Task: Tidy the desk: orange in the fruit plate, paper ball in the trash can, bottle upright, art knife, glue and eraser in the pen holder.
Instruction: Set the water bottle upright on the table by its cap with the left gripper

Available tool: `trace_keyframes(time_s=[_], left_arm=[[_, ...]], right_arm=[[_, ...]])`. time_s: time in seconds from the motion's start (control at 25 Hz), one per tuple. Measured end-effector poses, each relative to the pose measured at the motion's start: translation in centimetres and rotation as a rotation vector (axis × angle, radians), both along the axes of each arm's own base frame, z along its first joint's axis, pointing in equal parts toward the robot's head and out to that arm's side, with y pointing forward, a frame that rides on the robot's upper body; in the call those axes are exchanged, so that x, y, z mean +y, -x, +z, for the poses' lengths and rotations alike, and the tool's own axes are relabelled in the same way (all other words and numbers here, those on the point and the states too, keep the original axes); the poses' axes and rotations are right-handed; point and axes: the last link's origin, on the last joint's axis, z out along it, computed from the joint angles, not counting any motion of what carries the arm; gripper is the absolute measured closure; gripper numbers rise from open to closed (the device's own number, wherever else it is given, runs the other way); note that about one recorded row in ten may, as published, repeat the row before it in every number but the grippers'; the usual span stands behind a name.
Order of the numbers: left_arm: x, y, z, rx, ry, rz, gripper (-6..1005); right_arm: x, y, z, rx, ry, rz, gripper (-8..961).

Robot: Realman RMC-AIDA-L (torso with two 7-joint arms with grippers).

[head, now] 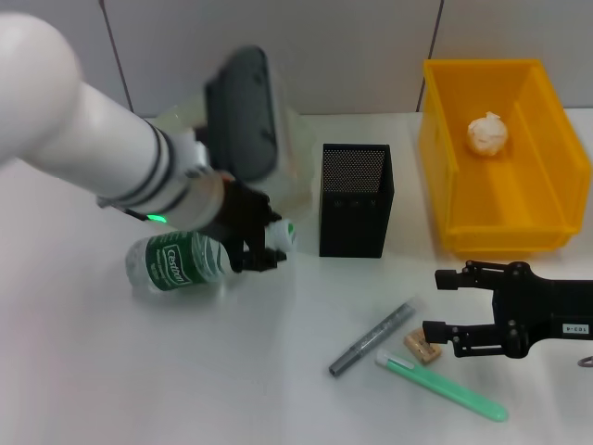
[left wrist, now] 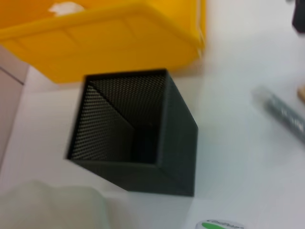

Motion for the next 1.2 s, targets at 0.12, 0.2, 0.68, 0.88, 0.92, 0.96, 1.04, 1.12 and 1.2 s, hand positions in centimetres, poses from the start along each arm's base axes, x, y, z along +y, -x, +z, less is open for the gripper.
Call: trace_keyframes(time_s=[0.12,0.2,0.68,0.88,0.92,0.96,1.04,1.12,1.2], left_arm=[[0.0,-0.1,1.5,-0.076,-0.002,0.058,550],[0.0,-0.1,2.8,-0.145,-0.007,0.101,552],[0.3,2.3,9.0,-0.508,-0.02,0.301,556],[-0.2,5.1,11.6,-0.673,-0.035,0.376,556],[-0.2,5.1,11.6,-0.673,-0.035,0.376,556],[-0.4,5.7,12.0,-0.708,-0.033,0.391,556],[-0.7,6.5,12.7,-0.759,-0.036,0.401,556],[-1.0,7.1,13.0,-0.774,-0.043,0.406,556],[-1.3,7.8,13.3,-0.79,-0.06,0.405,556]], right_arm=[[0.0,0.1,0.0,0.001,0.001,0.003,134],[0.1,0.1,0.0,0.001,0.001,0.004,134],[0.1,0.3,-0.2,0.004,0.003,0.012,134],[0.1,0.3,-0.2,0.004,0.003,0.012,135],[0.1,0.4,-0.1,0.005,0.003,0.012,135],[0.2,0.4,-0.1,0.005,0.004,0.015,135],[0.2,0.5,-0.1,0.005,0.004,0.017,135],[0.3,0.5,-0.1,0.004,0.004,0.019,135],[0.3,0.6,-0.1,0.004,0.003,0.02,135]])
